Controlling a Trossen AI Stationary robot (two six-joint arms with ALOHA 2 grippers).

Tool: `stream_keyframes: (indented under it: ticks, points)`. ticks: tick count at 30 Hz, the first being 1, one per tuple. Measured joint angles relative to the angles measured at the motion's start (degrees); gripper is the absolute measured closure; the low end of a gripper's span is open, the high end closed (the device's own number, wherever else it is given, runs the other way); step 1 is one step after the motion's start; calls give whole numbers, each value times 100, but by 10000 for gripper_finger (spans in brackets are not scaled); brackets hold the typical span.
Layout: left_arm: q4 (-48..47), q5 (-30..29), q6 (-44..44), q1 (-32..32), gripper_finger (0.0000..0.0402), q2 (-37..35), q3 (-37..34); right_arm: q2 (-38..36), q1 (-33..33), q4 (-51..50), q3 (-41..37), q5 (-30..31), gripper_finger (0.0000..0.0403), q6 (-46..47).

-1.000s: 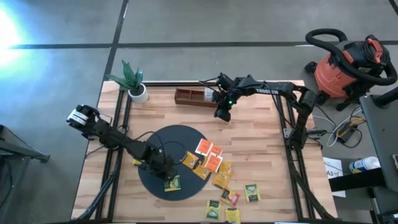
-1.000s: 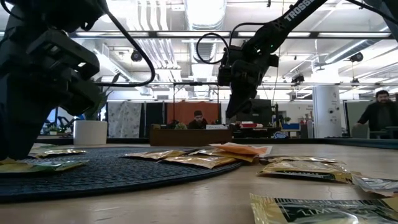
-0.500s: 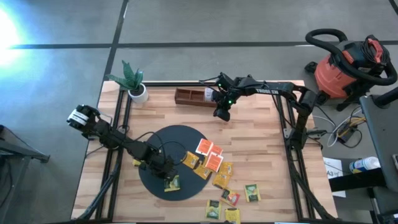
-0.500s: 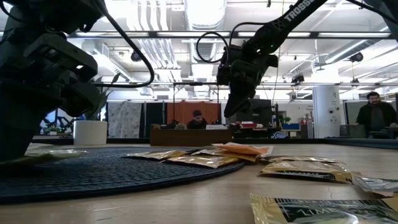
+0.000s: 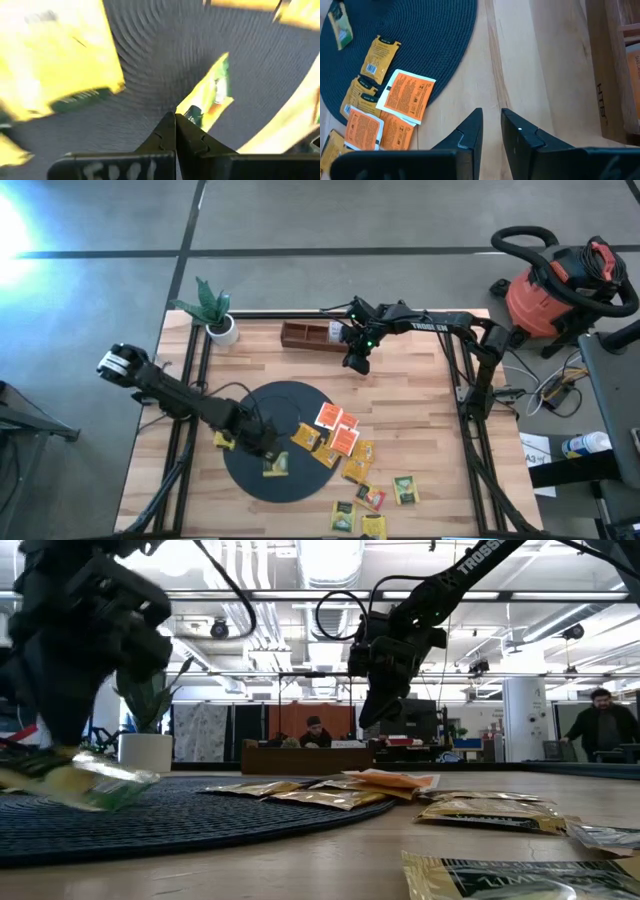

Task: Pick & Place Tea
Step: Put the yellow tea bag into the middle section of the wooden organizer

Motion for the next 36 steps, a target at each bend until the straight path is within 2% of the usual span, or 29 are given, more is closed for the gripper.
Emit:
stream_keyframes:
  ticks: [8, 13, 18, 21, 32, 36]
  points:
    - [-1020, -1439, 183, 552, 401, -1158, 198, -2, -2, 10, 4, -112, 335, 18]
    - [-1000, -2598, 538, 942, 401, -1637, 365, -2, -13, 35, 214, -737, 335, 169]
    - [-978, -3356, 1015, 1348, 401, -1726, 709, -17, -24, 80, 604, -1108, 335, 397]
    - [-874, -3631, 1598, 1534, 401, -1705, 972, -60, -38, 80, 853, -1117, 335, 504]
    - [-871, -5315, 4582, 1785, 401, -1420, 2262, -371, -284, 115, 1364, -1115, 335, 1112]
    - [-877, -5654, 5636, 1899, 401, -1222, 2748, -536, -468, 265, 1421, -1105, 335, 1451]
